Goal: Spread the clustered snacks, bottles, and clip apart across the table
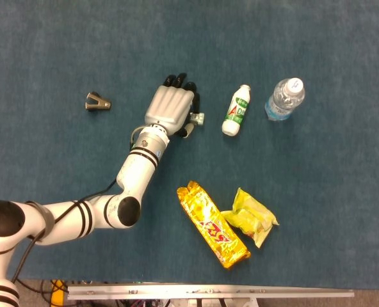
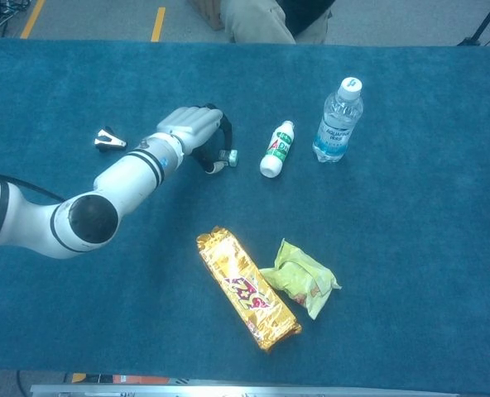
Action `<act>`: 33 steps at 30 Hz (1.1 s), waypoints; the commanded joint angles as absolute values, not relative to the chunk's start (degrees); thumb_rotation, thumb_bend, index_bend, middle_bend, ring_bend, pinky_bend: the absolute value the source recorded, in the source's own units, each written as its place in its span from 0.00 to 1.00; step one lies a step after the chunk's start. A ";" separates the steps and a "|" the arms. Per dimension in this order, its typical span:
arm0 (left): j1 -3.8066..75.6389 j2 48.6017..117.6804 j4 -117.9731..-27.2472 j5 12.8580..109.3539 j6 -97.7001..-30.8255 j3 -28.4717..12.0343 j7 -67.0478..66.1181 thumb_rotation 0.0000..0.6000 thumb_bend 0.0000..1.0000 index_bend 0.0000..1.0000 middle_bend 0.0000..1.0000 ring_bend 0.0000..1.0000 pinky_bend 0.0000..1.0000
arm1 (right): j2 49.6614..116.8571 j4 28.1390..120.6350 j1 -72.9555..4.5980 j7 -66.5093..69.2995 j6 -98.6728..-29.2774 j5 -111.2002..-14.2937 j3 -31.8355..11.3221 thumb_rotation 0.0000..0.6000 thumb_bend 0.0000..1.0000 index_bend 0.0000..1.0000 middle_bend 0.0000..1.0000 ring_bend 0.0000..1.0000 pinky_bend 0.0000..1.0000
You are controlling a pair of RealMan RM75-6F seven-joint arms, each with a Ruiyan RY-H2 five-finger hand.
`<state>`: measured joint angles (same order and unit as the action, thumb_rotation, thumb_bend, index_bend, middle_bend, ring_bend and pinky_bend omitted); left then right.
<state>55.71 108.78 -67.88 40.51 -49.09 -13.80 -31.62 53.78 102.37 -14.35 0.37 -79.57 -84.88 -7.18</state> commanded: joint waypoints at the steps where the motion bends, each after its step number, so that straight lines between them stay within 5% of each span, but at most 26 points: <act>1: 55.39 107.51 -69.00 40.80 -49.01 -13.54 -31.73 1.00 0.32 0.50 0.21 0.04 0.07 | 53.71 102.45 -14.27 0.52 -79.58 -84.79 -7.23 1.00 0.01 0.29 0.36 0.29 0.43; 17: 48.67 90.87 -84.65 48.50 -53.67 -6.07 -32.13 1.00 0.32 0.50 0.21 0.04 0.07 | 53.35 103.84 -13.77 -0.08 -80.07 -85.29 -7.29 1.00 0.01 0.29 0.36 0.29 0.43; 29: 45.03 86.69 -81.64 50.12 -52.44 -2.91 -28.66 1.00 0.32 0.49 0.20 0.04 0.07 | 52.82 106.56 -13.43 -2.57 -80.69 -85.61 -7.46 1.00 0.01 0.29 0.36 0.29 0.43; 33: 44.70 86.06 -80.53 49.90 -51.26 -3.19 -27.41 1.00 0.32 0.37 0.17 0.03 0.07 | 52.80 107.08 -13.49 -2.93 -80.66 -85.63 -7.60 1.00 0.01 0.29 0.36 0.29 0.43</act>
<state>44.83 86.27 -80.70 50.03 -51.50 -3.10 -27.64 52.80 107.04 -13.48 -2.90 -80.67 -85.63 -7.57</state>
